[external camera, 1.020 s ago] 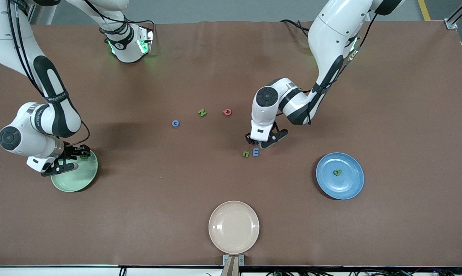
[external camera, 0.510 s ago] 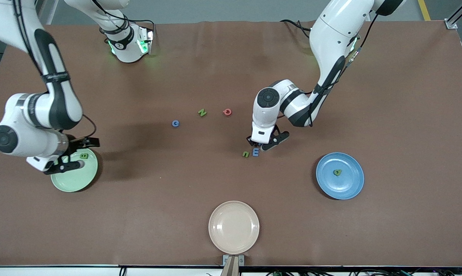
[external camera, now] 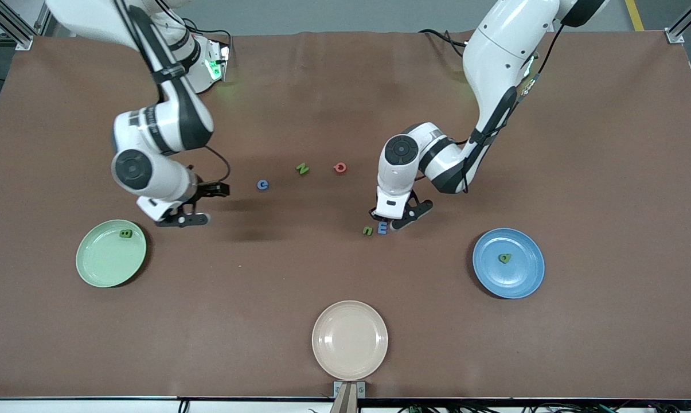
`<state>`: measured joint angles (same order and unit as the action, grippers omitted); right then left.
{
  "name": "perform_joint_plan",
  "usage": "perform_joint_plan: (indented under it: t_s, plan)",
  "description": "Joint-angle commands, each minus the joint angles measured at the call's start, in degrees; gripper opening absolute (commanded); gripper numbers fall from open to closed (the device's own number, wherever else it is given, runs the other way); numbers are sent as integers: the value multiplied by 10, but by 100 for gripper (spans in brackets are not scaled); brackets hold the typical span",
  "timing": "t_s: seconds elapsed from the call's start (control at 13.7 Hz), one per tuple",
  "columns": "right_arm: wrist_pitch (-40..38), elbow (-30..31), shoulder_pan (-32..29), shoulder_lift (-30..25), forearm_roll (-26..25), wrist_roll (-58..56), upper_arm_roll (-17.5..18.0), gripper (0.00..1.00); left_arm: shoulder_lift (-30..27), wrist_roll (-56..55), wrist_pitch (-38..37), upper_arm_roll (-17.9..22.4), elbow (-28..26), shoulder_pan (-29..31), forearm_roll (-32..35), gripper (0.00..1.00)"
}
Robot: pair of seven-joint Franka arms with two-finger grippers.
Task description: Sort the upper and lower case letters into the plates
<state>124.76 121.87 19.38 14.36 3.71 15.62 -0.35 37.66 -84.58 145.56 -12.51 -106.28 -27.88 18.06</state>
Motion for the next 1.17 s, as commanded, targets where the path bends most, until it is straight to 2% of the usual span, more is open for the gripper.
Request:
perform_joint_plan:
  t_s: [0.0,0.15,0.36,0.51,0.73,0.8,0.87,0.95,1.02,1.09]
  plan:
    - [82,77,74,-27,6,109,-6,100,-13,-9,-4,0,10,14,11,0]
    - [108,85,113,-24,6,158,-6,100,-55,3,-39,0,9,43,15,0]
    - [156,96,118,4,6,160,-6,100,-86,99,-79,-1,8,104,15,0]
    - [194,111,118,23,6,160,-5,100,-88,165,-80,-1,6,153,15,0]
    - [201,116,120,41,7,161,-5,100,-81,275,-79,-1,6,229,15,0]
    - [209,116,120,49,9,161,-5,100,-73,308,-76,-1,6,254,15,1]
    - [218,116,120,55,10,161,-4,100,-61,324,-71,-1,9,271,15,7]
    - [224,116,123,62,10,161,-4,100,-52,332,-68,-1,11,280,15,33]
    - [230,116,126,66,10,161,-4,100,-48,335,-63,-1,10,286,15,72]
    - [230,115,126,69,10,161,-4,100,-49,333,-63,-1,9,287,15,97]
